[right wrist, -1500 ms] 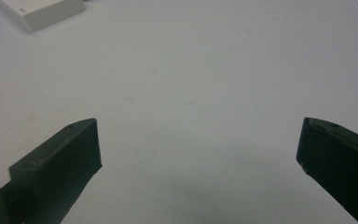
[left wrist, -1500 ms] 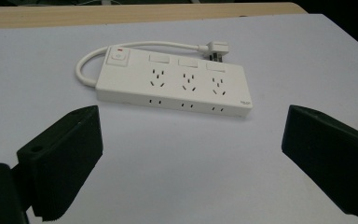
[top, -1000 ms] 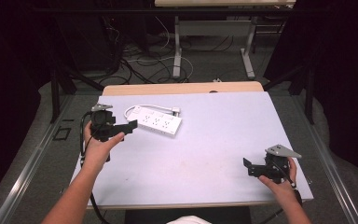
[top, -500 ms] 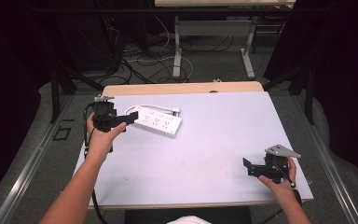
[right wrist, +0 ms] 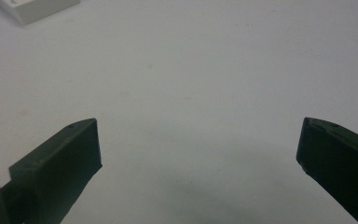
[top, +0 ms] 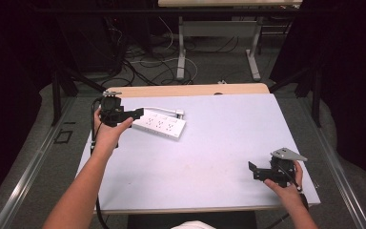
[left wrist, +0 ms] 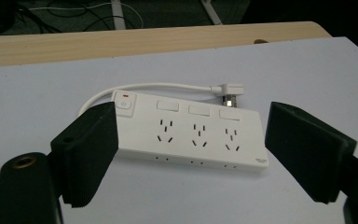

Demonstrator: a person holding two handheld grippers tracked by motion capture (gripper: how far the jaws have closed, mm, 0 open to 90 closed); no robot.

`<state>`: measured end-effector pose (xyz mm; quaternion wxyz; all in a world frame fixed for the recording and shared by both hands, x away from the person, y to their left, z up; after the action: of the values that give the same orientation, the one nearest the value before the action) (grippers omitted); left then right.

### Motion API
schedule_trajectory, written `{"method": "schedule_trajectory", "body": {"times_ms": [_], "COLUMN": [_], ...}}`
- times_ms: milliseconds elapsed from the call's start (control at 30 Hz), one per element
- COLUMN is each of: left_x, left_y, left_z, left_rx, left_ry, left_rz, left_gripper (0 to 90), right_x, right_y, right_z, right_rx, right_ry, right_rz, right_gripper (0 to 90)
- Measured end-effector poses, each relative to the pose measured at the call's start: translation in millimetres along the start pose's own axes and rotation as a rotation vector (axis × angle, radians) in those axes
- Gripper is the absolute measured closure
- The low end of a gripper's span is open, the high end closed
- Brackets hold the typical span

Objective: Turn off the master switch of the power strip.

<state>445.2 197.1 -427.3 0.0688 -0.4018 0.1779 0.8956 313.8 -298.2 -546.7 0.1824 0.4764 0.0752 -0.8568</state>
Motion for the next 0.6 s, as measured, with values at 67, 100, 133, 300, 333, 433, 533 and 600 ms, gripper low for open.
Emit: {"method": "schedule_trajectory", "body": {"times_ms": [67, 100, 133, 300, 333, 433, 533, 600], "left_x": [-0.6, -0.9, -1.0, -2.5, -3.0, -3.3, -4.1, -5.0], "left_y": [-1.2, -1.9, -2.8, -8.0, -9.0, -11.2, -12.9, -14.2], "left_z": [-3.8, -6.0, -7.5, -14.1, -15.0, -19.9, -25.1, -28.4], "left_rx": [-0.003, -0.006, -0.009, -0.028, -0.029, -0.038, -0.049, -0.057], "left_ry": [0.002, -0.003, -0.009, -0.013, -0.023, -0.024, -0.022, -0.025], "left_rz": [0.001, 0.004, 0.003, 0.01, 0.015, 0.02, 0.022, 0.021], "left_gripper": [20.7, 21.1, 21.9, 26.0, 27.0, 28.0, 30.1, 30.6], "right_x": [0.3, 0.3, 0.4, 0.5, 0.5, 0.9, 1.3, 1.4], "right_y": [0.2, 1.0, 1.0, 0.1, 0.8, 1.3, 1.6, 1.4], "right_z": [-0.4, -0.3, -0.5, -0.6, -0.5, -0.8, -1.4, -1.5], "right_rx": [0.001, -0.005, -0.006, -0.007, -0.004, -0.003, -0.005, -0.006], "right_ry": [0.001, -0.003, -0.003, -0.007, -0.008, -0.01, -0.008, -0.01], "right_rz": [0.004, 0.01, 0.008, 0.0, 0.006, 0.011, 0.009, 0.006], "right_gripper": [0.0, 0.0, 0.0, 0.0, 0.0, 0.0, 0.0, 0.0]}}
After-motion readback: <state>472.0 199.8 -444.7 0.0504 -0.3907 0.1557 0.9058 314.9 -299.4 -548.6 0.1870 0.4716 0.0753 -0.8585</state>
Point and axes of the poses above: each handheld gripper's, and its own axes: z roughly backward along the jaws, x roughly out of its underside, y roughly to its right, the point moved 1 cm from there along -z, roughly forward along the jaws, and after that the axes turned 6 degrees about z, right-handed, at the moved point
